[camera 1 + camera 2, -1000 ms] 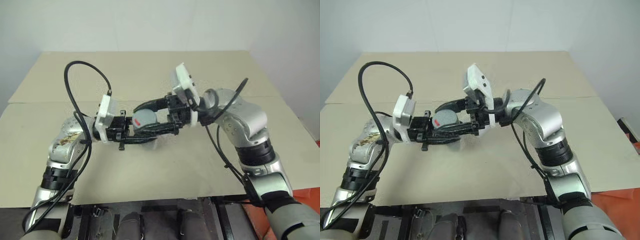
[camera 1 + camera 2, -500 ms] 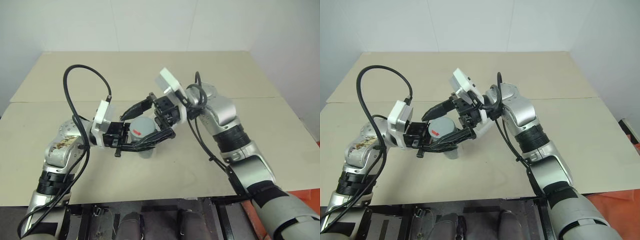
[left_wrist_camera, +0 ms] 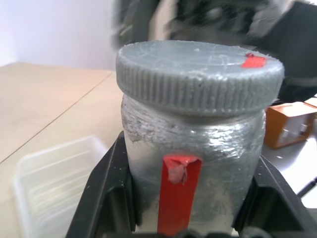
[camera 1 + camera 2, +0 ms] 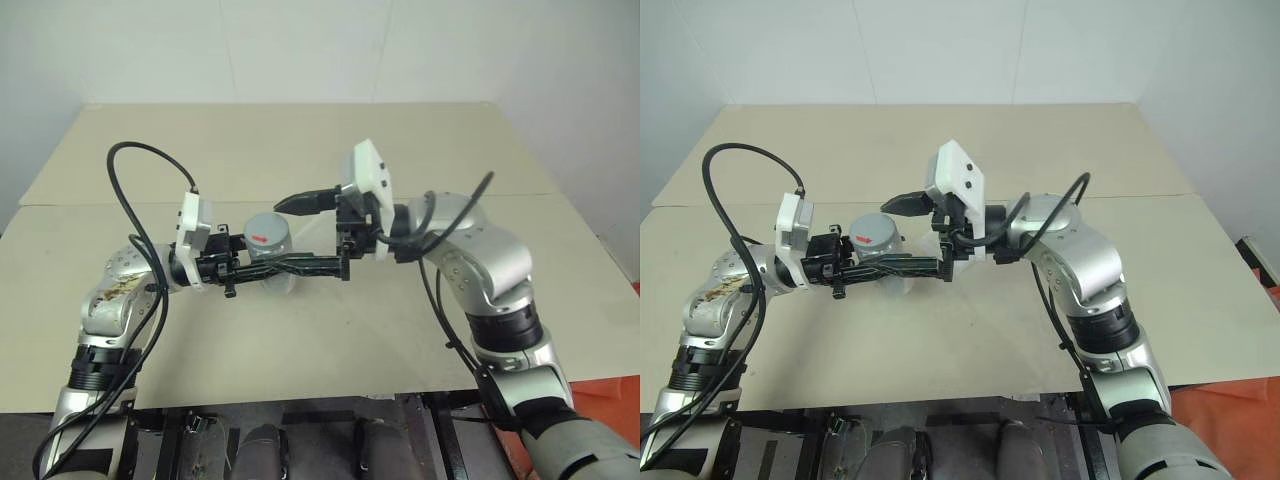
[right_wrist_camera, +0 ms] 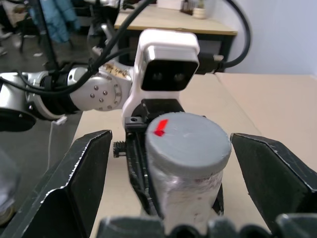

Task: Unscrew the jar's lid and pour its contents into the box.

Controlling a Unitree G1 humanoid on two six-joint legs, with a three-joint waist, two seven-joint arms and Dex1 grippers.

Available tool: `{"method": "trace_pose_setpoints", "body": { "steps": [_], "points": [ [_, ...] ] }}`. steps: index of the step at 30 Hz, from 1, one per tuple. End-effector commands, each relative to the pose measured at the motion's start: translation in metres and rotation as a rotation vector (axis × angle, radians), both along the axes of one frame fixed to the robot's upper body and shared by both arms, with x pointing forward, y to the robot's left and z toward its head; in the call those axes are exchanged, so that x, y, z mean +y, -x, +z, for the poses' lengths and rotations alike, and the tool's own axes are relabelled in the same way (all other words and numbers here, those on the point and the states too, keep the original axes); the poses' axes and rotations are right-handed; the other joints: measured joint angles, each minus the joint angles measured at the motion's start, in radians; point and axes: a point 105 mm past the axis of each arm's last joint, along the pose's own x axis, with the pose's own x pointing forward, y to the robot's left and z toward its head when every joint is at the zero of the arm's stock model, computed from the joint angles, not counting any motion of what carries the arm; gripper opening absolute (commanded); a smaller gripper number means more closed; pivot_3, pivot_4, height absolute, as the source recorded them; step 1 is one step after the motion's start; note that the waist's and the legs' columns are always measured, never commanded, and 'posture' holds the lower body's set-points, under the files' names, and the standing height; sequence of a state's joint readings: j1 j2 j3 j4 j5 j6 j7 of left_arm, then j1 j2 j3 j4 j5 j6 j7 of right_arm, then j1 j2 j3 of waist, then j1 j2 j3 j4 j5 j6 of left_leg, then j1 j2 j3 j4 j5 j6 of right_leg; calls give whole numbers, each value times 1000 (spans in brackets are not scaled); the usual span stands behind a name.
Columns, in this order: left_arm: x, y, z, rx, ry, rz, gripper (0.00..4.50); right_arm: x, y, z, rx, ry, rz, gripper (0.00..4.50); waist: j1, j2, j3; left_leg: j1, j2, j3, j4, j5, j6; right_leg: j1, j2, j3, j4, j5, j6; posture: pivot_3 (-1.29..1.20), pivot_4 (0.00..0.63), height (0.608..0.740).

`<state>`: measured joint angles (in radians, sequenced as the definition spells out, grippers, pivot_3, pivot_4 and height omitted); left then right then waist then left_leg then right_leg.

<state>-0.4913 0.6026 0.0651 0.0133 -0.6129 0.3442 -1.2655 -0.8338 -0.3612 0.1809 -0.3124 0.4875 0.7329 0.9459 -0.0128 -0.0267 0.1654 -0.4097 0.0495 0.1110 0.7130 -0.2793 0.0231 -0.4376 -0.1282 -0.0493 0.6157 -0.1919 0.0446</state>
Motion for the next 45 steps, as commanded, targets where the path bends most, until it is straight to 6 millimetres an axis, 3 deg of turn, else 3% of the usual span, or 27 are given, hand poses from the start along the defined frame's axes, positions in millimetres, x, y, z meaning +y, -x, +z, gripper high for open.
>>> {"method": "trace_pose_setpoints", "body": {
  "steps": [1, 6, 10, 15, 27, 45],
  "points": [
    [-1, -1, 10, -53, 15, 15, 1923, -1, 9, 15, -35, -41, -34, 4445, 0, 0, 0, 0, 0, 0, 0, 0, 0, 0, 0, 0, 0, 0, 0, 0, 150, 740],
    [-6, -5, 16, -67, 40, 25, 1923, 14, 7, 20, -4, -47, -87, 4445, -1, 0, 0, 0, 0, 0, 0, 0, 0, 0, 0, 0, 0, 0, 0, 0, 150, 740],
    [-11, -6, 17, -72, 38, 23, 1923, 31, -9, 20, 2, -35, -203, 4445, -3, 0, 0, 0, 0, 0, 0, 0, 0, 0, 0, 0, 0, 0, 0, 0, 150, 740],
    [-13, -5, 19, -77, 40, 12, 1923, 33, -20, 15, 7, -16, -267, 4445, 2, 0, 0, -1, 0, 0, 0, 0, 0, 0, 0, 0, 0, 0, 0, 0, 150, 740],
    [-6, 1, 24, -86, 21, -10, 1923, 20, -32, 10, -11, -4, -323, 4445, -2, 0, 0, -1, 0, 0, 0, 0, 0, 0, 0, 0, -1, 0, 0, 0, 150, 740],
    [12, 25, 29, -88, -7, -147, 1923, -13, -30, 18, -28, -37, -286, 4445, -1, 0, 0, -1, 0, 0, 0, 0, 1, 0, 0, 0, -1, 0, 0, 0, 150, 740]
  ]
}}
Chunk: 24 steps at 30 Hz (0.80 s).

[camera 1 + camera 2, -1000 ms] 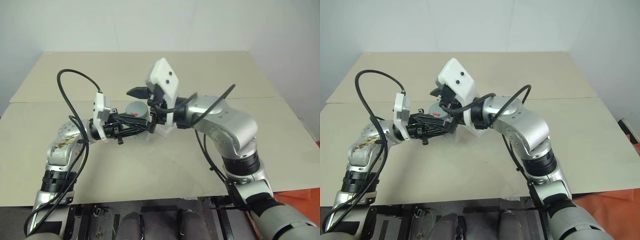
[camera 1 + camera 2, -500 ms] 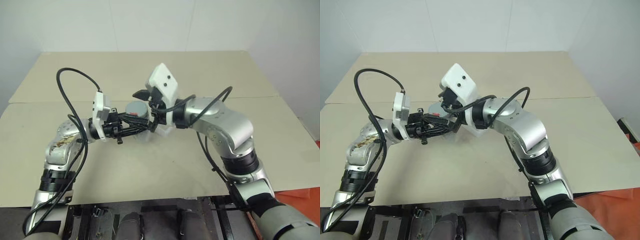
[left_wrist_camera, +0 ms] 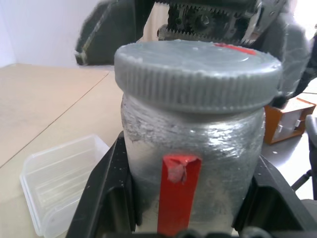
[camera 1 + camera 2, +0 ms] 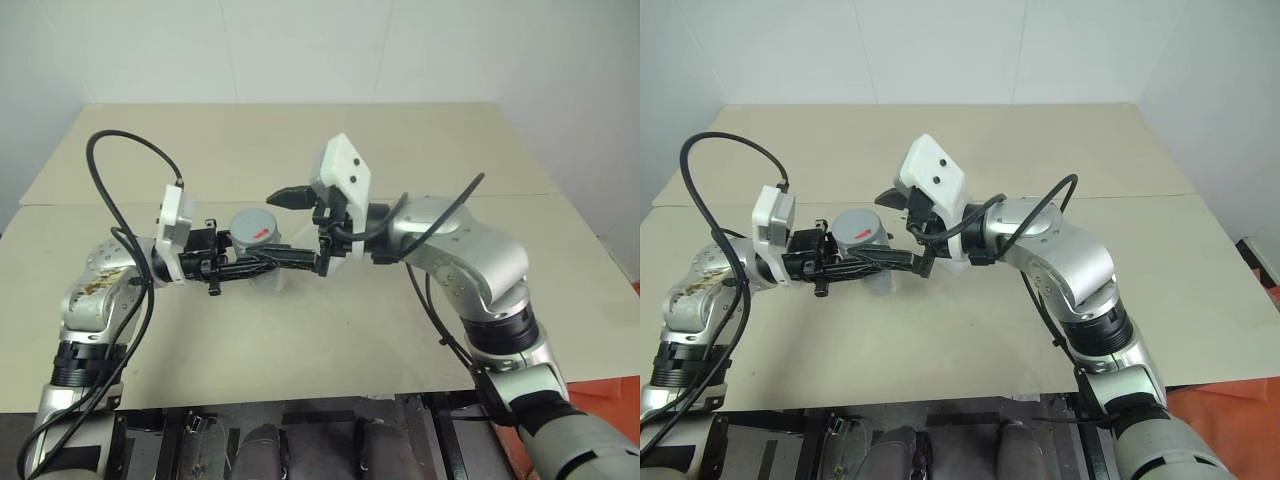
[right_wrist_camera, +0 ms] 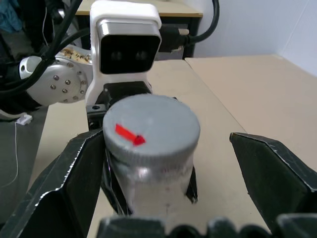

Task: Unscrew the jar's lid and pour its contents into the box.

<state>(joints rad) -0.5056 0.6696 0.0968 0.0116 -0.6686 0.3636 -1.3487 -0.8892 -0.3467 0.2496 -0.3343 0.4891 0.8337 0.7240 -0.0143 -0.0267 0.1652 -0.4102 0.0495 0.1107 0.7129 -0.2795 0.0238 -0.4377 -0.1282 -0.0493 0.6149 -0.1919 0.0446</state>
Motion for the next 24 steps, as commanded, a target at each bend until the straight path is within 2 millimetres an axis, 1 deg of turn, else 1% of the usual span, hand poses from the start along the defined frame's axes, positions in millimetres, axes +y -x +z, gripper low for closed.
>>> {"method": "trace_pose_setpoints", "body": {
  "steps": [1, 6, 10, 14, 16, 20, 24],
  "points": [
    [-1, 17, 15, -67, 7, -92, 1923, -30, -19, 16, -41, -60, -131, 4445, 0, 0, 0, 0, 0, 0, 0, 0, 0, 0, 0, 0, 0, 0, 0, 0, 150, 740],
    [2, 21, 14, -47, -13, -130, 1923, -41, -15, 14, -60, -30, -113, 4445, 6, 0, 0, 0, 0, 0, 0, 0, 0, 0, 0, 0, -1, 0, 0, 0, 150, 740],
    [1, 17, 14, -52, -23, -142, 1923, -46, -3, 11, -78, 4, -41, 4445, 1, 0, 0, 0, 0, 0, 0, 0, 0, 0, 0, 0, -1, 0, 0, 0, 150, 740],
    [-4, 12, 15, -64, -18, -149, 1923, -46, 8, 5, -80, 34, 19, 4445, 1, 0, 0, 0, 0, 0, 0, 0, 1, 0, 0, 0, -1, 0, 0, 0, 150, 740],
    [-7, 10, 15, -67, -16, -152, 1923, -46, 15, 7, -78, 25, 58, 4445, 2, 0, 0, 0, 0, 0, 0, 0, 1, 0, 0, 0, -1, 0, 0, 0, 150, 740],
    [-12, 1, 11, -69, -12, -143, 1923, -39, 26, 19, -59, -23, 120, 4445, 3, 0, 0, 0, 0, 0, 0, 0, 1, 0, 0, 0, -1, 0, 0, 0, 150, 740],
    [-17, -7, 7, -65, -8, -137, 1923, -21, 23, 25, -56, -41, 90, 4445, 0, 0, 0, 0, 0, 0, 0, 0, 1, 0, 0, 0, 0, 0, 0, 0, 150, 740]
  ]
}}
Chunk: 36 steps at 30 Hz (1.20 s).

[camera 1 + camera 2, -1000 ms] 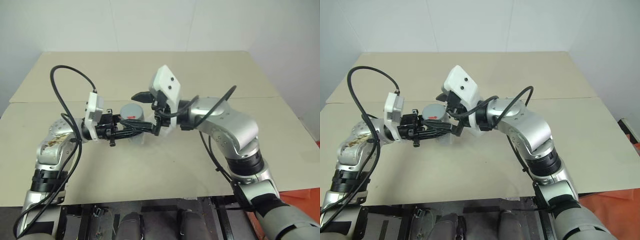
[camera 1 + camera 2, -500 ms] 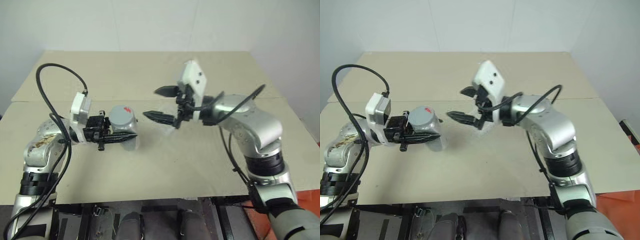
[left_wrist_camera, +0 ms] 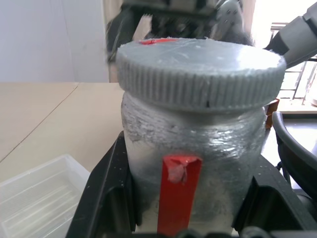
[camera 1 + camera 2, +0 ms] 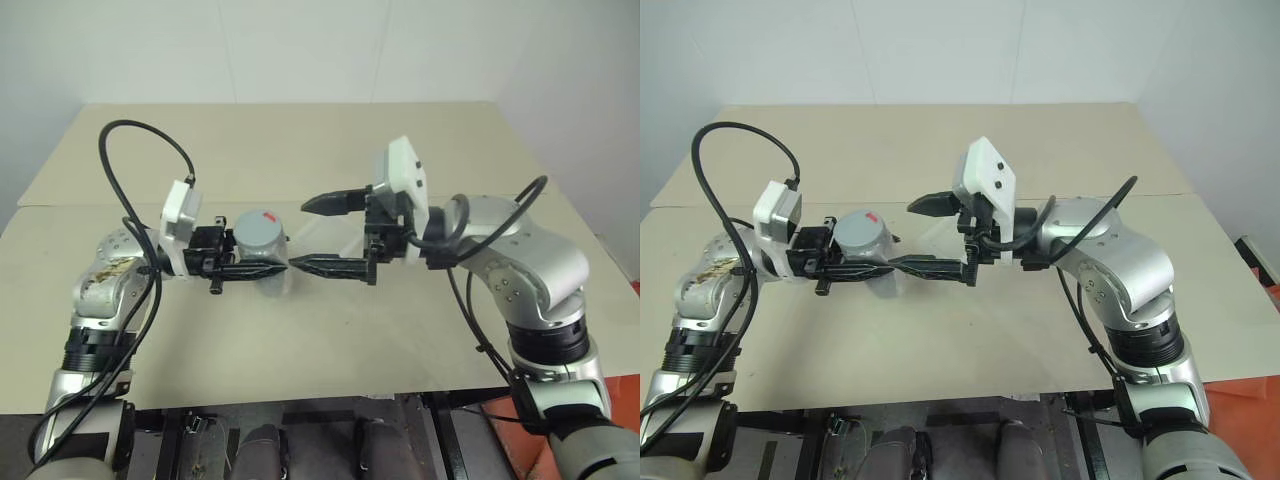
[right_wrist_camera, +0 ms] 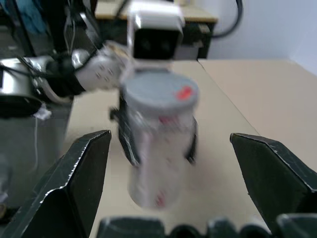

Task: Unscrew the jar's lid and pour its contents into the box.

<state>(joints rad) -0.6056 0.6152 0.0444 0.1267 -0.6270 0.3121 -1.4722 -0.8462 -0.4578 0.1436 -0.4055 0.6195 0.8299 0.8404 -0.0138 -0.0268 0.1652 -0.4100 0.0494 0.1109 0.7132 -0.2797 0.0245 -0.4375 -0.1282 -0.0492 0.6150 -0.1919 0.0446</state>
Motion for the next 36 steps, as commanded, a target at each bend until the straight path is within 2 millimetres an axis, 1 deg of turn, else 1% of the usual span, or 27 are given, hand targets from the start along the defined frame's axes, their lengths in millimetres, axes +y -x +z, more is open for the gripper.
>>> {"method": "trace_pose_setpoints", "body": {
  "steps": [1, 5, 9, 12, 16, 21, 25, 36],
  "points": [
    [-5, -2, 6, -44, 2, -11, 1923, 12, 3, 15, -50, -22, -21, 4445, 0, 0, 0, 0, 0, 0, 0, 0, 0, 0, 0, 0, 0, 0, 0, 0, 150, 740],
    [-7, -2, 6, -44, 2, -24, 1923, 27, -3, 15, -70, -2, -73, 4445, 0, 0, 0, 0, 0, 0, 0, 0, 0, 0, 0, 0, 0, 0, 0, 0, 150, 740],
    [-7, -3, 6, -47, 1, -22, 1923, 37, -4, 12, -79, 7, -79, 4445, 1, 0, 0, 0, 0, 0, 0, 0, 0, 0, 0, 0, 0, 0, 0, 0, 150, 740],
    [-7, -3, 6, -48, 2, -19, 1923, 43, -5, 11, -85, 13, -90, 4445, 1, 0, 0, -1, 0, 0, 0, 0, 0, 0, 0, 0, 0, 0, 0, 0, 150, 740],
    [-6, -3, 7, -50, 4, -17, 1923, 44, -11, 9, -81, 18, -119, 4445, 1, 0, 0, -1, 0, 0, 0, 0, 0, 0, 0, 0, 0, 0, 0, 0, 150, 740],
    [-4, -2, 8, -52, 7, -14, 1923, 40, -20, 8, -72, 26, -164, 4445, 0, 0, 0, -1, 0, 0, 0, 0, 0, 0, 0, 0, 0, 0, 0, 0, 150, 740],
    [-2, 0, 8, -53, 7, -11, 1923, 31, -25, 6, -63, 29, -185, 4445, 0, 0, 0, -1, 0, 0, 0, 0, 0, 0, 0, 0, 0, 0, 0, 0, 150, 740],
    [8, 5, 13, -64, -1, 4, 1923, 7, -28, 5, -59, 22, -220, 4445, 0, 0, 0, -1, 0, 0, 0, 0, 0, 0, 0, 0, 0, 0, 0, 0, 150, 740]
  ]
}}
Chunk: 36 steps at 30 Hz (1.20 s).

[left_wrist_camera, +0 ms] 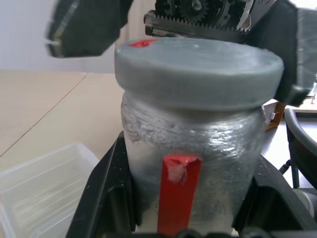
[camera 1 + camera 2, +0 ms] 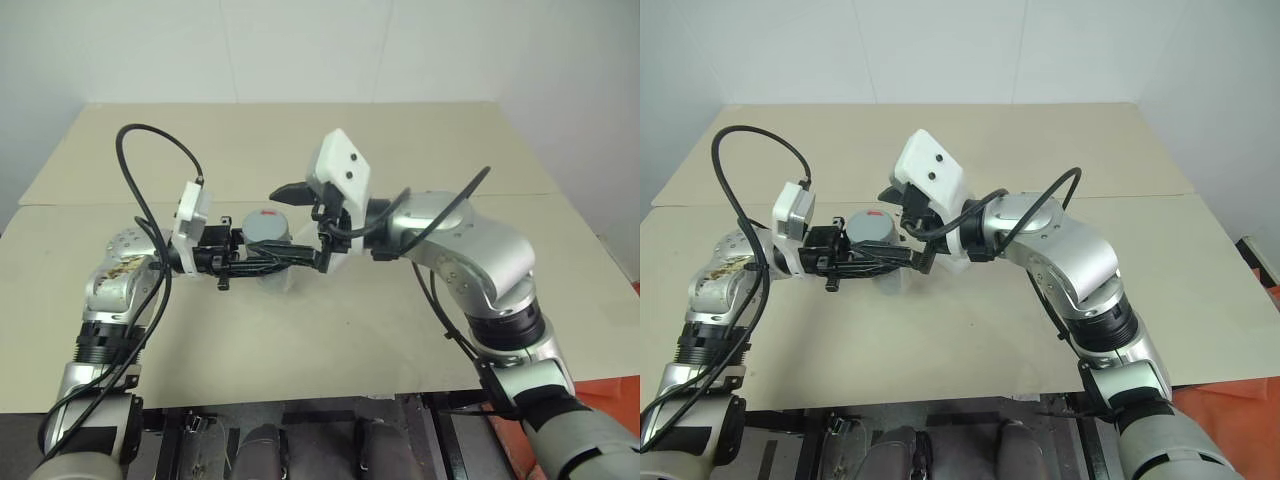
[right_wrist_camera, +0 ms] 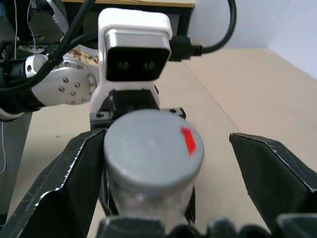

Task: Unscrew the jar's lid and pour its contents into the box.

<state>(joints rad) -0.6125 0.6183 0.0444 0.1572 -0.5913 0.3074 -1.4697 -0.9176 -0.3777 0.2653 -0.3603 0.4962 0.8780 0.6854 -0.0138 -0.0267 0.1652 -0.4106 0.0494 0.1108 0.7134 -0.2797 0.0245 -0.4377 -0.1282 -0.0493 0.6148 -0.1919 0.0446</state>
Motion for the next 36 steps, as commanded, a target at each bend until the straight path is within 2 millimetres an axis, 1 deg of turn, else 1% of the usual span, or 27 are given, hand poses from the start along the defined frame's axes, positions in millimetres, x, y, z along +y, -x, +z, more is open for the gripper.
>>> {"method": "trace_pose_setpoints", "body": {
  "steps": [1, 6, 14, 17, 19, 24, 26, 29, 34, 36],
  "points": [
    [4, 11, 18, -77, 24, -30, 1923, -23, -11, 13, -47, -37, -87, 4445, 0, 0, 0, 0, 0, 0, 0, 0, 0, 0, 0, 0, 0, 0, 0, 0, 150, 740],
    [7, 13, 18, -77, 24, -23, 1923, -32, -9, 15, -61, -41, -82, 4445, 2, 0, 0, 0, 0, 0, 0, 0, 0, 0, 0, 0, 0, 0, 0, 0, 150, 740],
    [7, 15, 19, -75, 24, -17, 1923, -40, -4, 12, -65, -23, -63, 4445, 0, 0, 0, 0, 0, 0, 0, 0, 0, 0, 0, 0, 0, 0, 0, 0, 150, 740],
    [7, 13, 20, -73, 25, -14, 1923, -41, 6, 11, -64, -15, 7, 4445, 1, 0, 0, 0, 0, 0, 0, 0, 0, 0, 0, 0, 0, 0, 0, 0, 150, 740],
    [6, 10, 18, -69, 24, -10, 1923, -35, 14, 15, -57, -42, 54, 4445, 1, 0, 0, 0, 0, 0, 0, 0, 0, 0, 0, 0, 0, 0, 0, 0, 150, 740],
    [2, 7, 16, -62, 26, -13, 1923, -18, 21, 23, -46, -89, 99, 4445, 0, 0, 0, 0, 0, 0, 0, 0, 0, 0, 0, 0, 1, 0, 0, 0, 150, 740],
    [1, 7, 16, -63, 27, -15, 1923, -13, 21, 24, -43, -93, 103, 4445, 0, 0, 0, 0, 0, 0, 0, 0, 0, 0, 0, 0, 1, 0, 0, 0, 150, 740],
    [-1, 7, 17, -67, 32, -19, 1923, 3, 18, 24, -34, -89, 90, 4445, 0, 0, 0, 0, 0, 0, 0, 0, 0, 0, 0, 0, 0, 0, 0, 0, 150, 740],
    [0, 8, 17, -69, 33, -18, 1923, 17, 20, 23, -29, -85, 98, 4445, 1, 0, 0, 0, 0, 0, 0, 0, 0, 0, 0, 0, 0, 0, 0, 0, 150, 740],
    [0, 8, 17, -69, 32, -16, 1923, 22, 14, 22, -30, -80, 67, 4445, 0, 0, 0, 0, 0, 0, 0, 0, 0, 0, 0, 0, 0, 0, 0, 0, 150, 740]
  ]
}}
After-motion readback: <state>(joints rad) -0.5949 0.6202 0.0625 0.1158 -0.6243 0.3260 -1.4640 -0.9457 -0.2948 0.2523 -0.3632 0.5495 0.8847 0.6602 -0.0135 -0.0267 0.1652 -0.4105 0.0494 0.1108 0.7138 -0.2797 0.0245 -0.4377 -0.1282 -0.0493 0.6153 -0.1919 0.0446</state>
